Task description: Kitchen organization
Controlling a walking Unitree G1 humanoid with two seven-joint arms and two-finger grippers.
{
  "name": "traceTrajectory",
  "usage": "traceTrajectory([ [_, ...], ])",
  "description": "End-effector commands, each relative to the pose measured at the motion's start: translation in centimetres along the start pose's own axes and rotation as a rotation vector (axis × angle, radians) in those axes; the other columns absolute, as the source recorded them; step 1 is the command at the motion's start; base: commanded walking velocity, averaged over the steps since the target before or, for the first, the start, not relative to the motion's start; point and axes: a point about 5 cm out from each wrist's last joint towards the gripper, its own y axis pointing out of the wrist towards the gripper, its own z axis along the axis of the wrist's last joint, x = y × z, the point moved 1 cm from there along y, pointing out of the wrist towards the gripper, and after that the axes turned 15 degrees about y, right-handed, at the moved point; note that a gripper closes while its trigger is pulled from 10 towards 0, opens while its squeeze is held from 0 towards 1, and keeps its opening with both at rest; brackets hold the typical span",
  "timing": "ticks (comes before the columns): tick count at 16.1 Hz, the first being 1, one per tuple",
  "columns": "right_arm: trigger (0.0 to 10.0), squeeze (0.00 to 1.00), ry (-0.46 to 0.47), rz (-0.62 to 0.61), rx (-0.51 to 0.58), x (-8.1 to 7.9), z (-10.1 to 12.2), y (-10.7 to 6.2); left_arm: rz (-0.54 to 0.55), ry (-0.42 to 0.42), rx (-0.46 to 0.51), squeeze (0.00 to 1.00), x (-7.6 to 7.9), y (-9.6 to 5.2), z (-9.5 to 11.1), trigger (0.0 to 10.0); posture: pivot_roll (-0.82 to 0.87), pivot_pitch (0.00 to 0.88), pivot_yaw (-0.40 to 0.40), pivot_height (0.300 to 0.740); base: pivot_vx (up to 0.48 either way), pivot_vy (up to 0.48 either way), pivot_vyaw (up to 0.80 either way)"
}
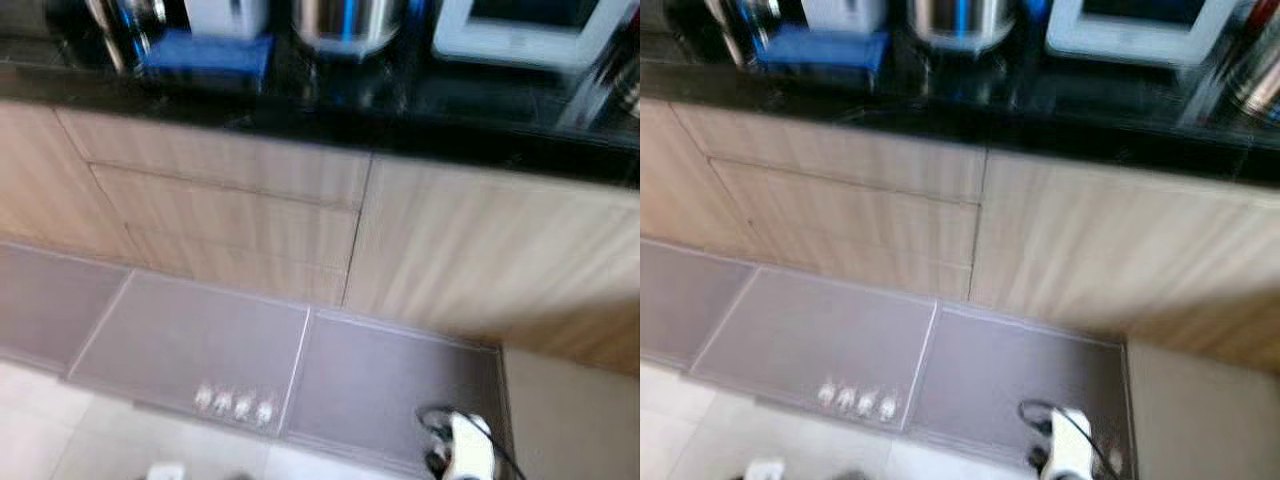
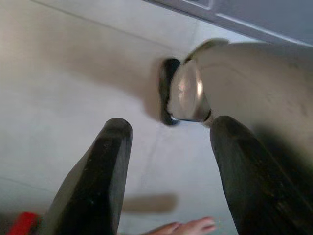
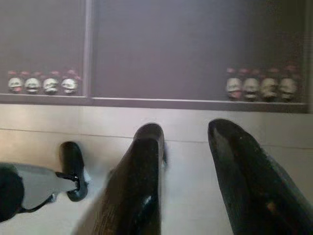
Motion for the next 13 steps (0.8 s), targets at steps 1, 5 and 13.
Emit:
traceTrajectory([
  [1, 10.0, 0.0, 0.015, 0.007, -0.005, -0.35, -0.3, 0.03, 0.004, 0.0, -0.036, 0.0, -0.3, -0.21, -0.98, 10.0, 0.12, 0.149, -0.05, 0.74, 0.0, -0.319, 0.0],
  [5, 10.0, 0.0, 0.014, 0.012, -0.01, -0.48, -0.38, 0.05, 0.001, 0.004, -0.034, 0.0, -0.27, -0.21, -0.97, 10.0, 0.12, 0.123, -0.049, 0.74, 0.0, -0.322, -0.29],
  [13, 10.0, 0.0, 0.017, 0.0, 0.008, -0.06, 0.01, 0.01, -0.001, 0.007, -0.032, 0.0, -0.3, -0.21, -0.94, 10.0, 0.11, 0.121, -0.05, 0.74, 0.0, -0.321, -0.18],
])
